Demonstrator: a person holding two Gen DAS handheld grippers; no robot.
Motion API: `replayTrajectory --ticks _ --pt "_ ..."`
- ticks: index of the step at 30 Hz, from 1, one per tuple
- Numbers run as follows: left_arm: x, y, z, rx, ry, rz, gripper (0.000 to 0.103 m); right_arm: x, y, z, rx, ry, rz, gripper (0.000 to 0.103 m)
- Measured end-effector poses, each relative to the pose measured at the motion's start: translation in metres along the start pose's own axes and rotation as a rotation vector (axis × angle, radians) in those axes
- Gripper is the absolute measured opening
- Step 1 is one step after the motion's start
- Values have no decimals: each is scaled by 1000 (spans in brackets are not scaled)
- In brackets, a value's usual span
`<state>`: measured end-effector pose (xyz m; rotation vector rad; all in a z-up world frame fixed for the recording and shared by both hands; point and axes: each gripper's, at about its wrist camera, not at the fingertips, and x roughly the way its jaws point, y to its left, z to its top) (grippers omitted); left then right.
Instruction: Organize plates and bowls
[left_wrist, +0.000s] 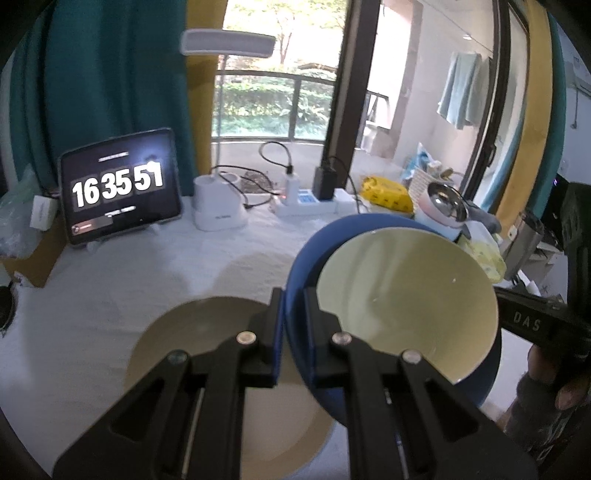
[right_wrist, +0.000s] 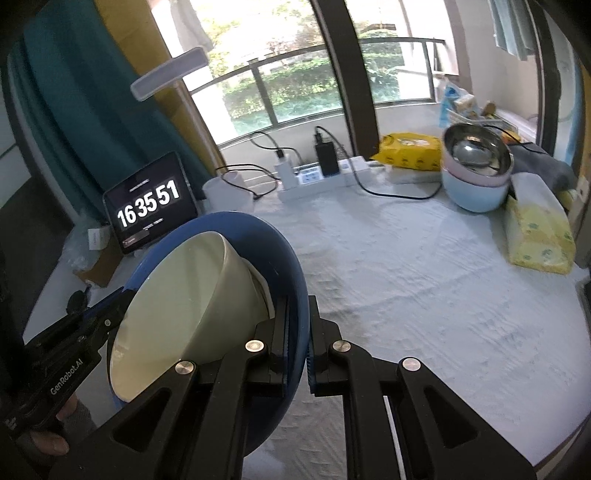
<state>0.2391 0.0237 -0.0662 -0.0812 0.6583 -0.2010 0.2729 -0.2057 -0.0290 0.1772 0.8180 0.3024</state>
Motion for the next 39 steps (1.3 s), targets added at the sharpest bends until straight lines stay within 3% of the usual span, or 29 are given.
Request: replayTrajectory --ticks 13,22,28,39 --pt "-20 71 -15 -92 -13 87 8 34 64 -1 -66 51 67 10" --pt "-17 107 -31 -142 25 132 8 66 97 -10 -108 118 98 10" --pt "-6 111 -38 -156 61 131 8 81 101 -13 -112 161 91 11" --pt "-1 102 -36 -130 42 138 9 91 83 -14 -64 206 115 11"
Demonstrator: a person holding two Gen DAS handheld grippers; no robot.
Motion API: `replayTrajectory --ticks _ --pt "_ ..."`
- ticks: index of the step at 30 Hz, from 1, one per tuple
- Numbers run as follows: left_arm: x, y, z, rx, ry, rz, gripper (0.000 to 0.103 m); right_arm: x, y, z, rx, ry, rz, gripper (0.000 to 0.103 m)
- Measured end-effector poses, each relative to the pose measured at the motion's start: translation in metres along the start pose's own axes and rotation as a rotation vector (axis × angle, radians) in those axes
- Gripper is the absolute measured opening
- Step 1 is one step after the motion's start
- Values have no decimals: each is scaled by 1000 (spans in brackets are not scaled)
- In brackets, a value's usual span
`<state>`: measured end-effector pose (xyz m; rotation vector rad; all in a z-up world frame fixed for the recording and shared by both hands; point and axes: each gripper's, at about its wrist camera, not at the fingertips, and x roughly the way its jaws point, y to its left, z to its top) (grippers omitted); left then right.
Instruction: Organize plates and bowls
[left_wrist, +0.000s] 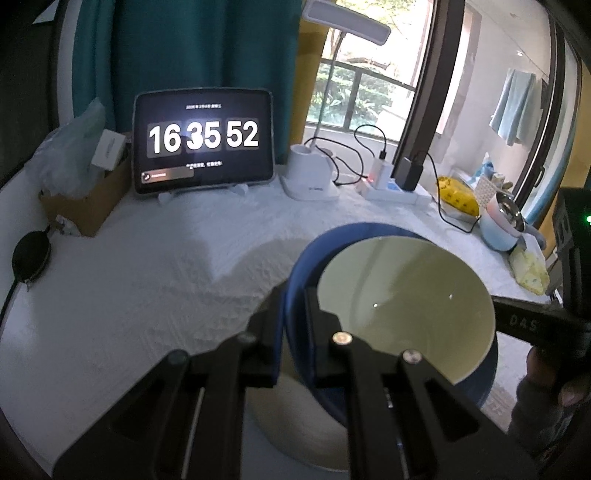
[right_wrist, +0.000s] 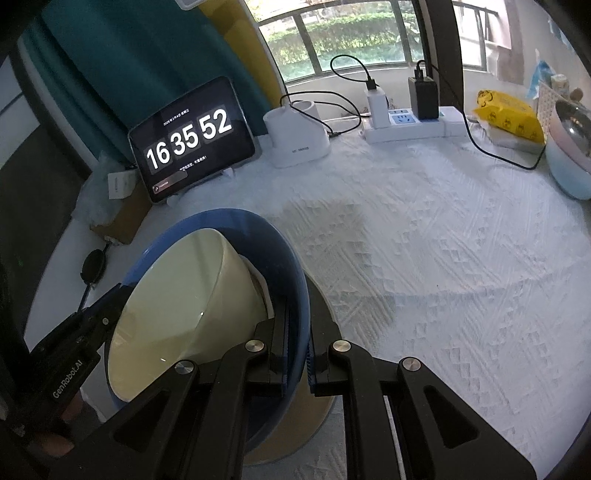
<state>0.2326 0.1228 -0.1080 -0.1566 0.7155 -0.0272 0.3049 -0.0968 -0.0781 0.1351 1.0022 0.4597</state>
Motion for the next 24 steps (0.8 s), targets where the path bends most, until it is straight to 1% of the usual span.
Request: replayTrajectory --ticks 7,12,15,17,18,19,20,22,23,24 --pt "0 -1 -1 5 -14 17 13 1 -3 -2 -21 3 2 11" --pt "0 -5 -2 0 -15 32 13 -1 1 -3 -56 -13 -22 11" --pt "0 -6 -2 -8 -18 45 14 -4 0 -4 -71 -24 -37 18" --pt "0 -5 -2 -15 -16 43 15 -6 -1 -5 -78 -38 -52 24" --pt "0 -5 -1 -17 -14 43 17 -8 -3 -5 -80 -45 -57 27" --pt "0 -3 -1 -23 -10 46 20 -9 -4 -5 -81 -49 -60 32" --pt "0 -1 0 -30 -6 47 22 -10 -4 -5 -81 -54 -62 37" --pt "0 1 0 -43 -2 53 28 -12 -6 -6 -84 -62 -62 42" --pt "-1 2 0 -46 -2 61 31 -13 -5 -6 -85 -65 -63 43" --pt "-1 2 -1 -49 -2 69 35 -14 -5 -6 -88 -68 -65 44"
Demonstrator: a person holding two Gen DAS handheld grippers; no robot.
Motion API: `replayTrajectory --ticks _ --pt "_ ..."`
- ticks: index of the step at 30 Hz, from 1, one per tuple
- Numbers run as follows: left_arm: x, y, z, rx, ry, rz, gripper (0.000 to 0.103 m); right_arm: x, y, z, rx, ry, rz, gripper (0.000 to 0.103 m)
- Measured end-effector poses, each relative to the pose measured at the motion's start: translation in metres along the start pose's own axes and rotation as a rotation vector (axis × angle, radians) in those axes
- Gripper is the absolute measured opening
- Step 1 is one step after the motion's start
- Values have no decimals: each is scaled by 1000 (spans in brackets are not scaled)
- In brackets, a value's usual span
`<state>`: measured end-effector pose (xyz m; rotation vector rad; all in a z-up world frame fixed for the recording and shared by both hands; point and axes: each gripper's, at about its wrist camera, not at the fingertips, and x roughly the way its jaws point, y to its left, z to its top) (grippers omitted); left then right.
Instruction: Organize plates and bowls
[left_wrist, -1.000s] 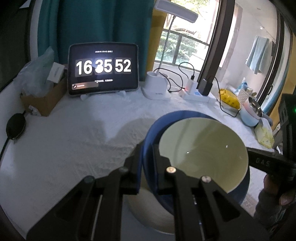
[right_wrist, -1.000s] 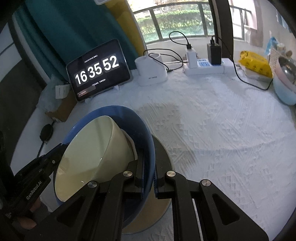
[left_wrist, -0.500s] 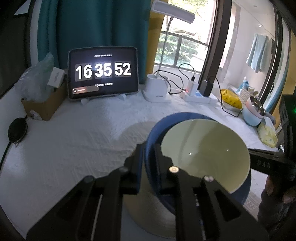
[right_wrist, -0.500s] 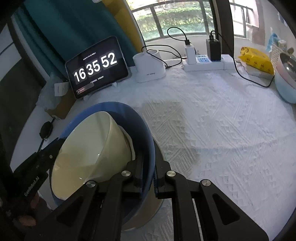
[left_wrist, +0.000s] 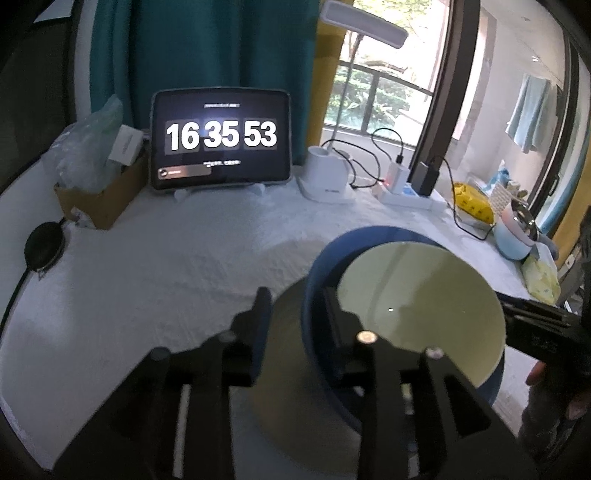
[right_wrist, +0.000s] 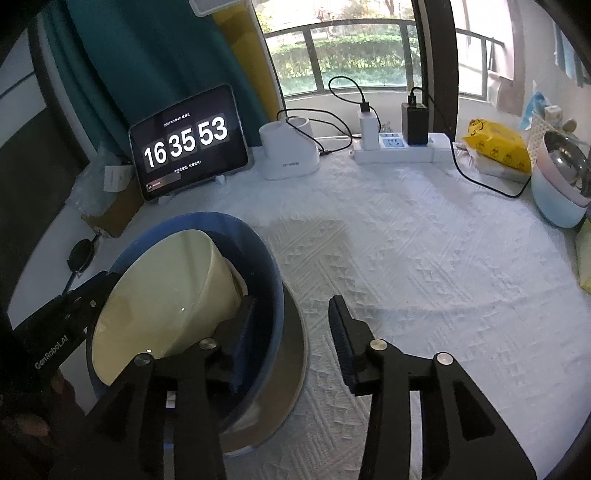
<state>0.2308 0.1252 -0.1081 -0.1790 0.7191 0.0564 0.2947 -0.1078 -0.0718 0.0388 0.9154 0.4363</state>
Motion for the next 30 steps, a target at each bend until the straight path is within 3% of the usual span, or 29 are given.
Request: replayTrajectory --ticks 4,30 --pt "-10 7 0 -41 -20 1 45 -5 2 -2 -9 -9 -7 45" --pt "-73 -23 -16 22 -117 -86 50 -60 6 -27 -26 -88 -29 46"
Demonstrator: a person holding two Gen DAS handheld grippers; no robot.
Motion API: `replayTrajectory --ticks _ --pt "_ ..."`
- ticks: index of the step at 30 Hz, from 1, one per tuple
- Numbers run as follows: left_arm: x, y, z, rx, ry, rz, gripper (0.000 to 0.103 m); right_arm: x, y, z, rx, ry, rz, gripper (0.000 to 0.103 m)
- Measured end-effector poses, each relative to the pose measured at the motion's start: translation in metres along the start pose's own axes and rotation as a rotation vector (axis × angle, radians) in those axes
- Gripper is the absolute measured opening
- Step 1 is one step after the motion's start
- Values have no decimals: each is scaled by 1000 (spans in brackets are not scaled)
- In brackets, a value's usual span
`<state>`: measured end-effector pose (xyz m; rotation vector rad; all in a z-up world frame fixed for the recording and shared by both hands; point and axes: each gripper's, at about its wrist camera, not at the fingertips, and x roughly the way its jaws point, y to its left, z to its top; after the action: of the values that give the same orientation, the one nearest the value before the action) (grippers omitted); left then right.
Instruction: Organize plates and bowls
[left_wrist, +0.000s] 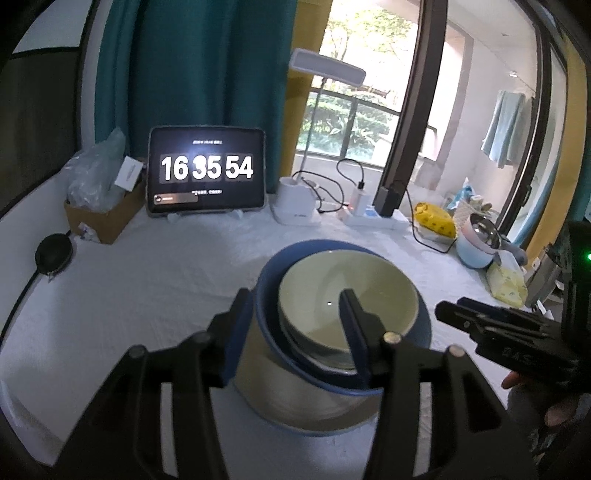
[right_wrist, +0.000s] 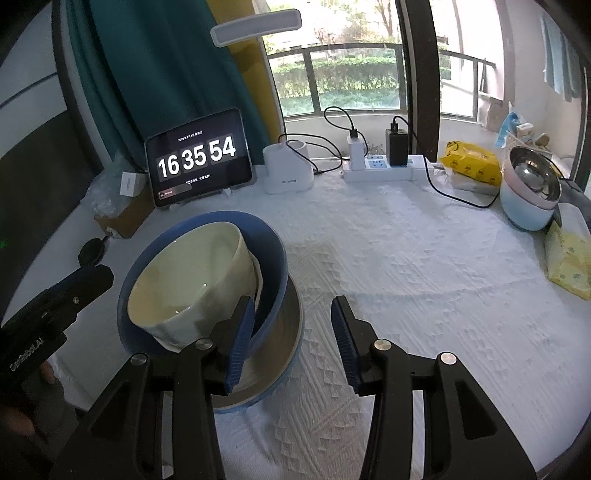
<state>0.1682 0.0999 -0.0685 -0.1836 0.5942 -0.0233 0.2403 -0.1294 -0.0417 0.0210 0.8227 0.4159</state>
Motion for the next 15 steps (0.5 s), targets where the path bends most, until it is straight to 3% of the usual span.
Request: replayTrajectory --ticks 8,15 --pt "-26 -17 -2 52 -70 -39 60 -23 -1 -7 -11 -48 -27 46" --pt "-51 -26 -8 76 -126 -45 81 -56 -5 -12 -33 -132 -98 46"
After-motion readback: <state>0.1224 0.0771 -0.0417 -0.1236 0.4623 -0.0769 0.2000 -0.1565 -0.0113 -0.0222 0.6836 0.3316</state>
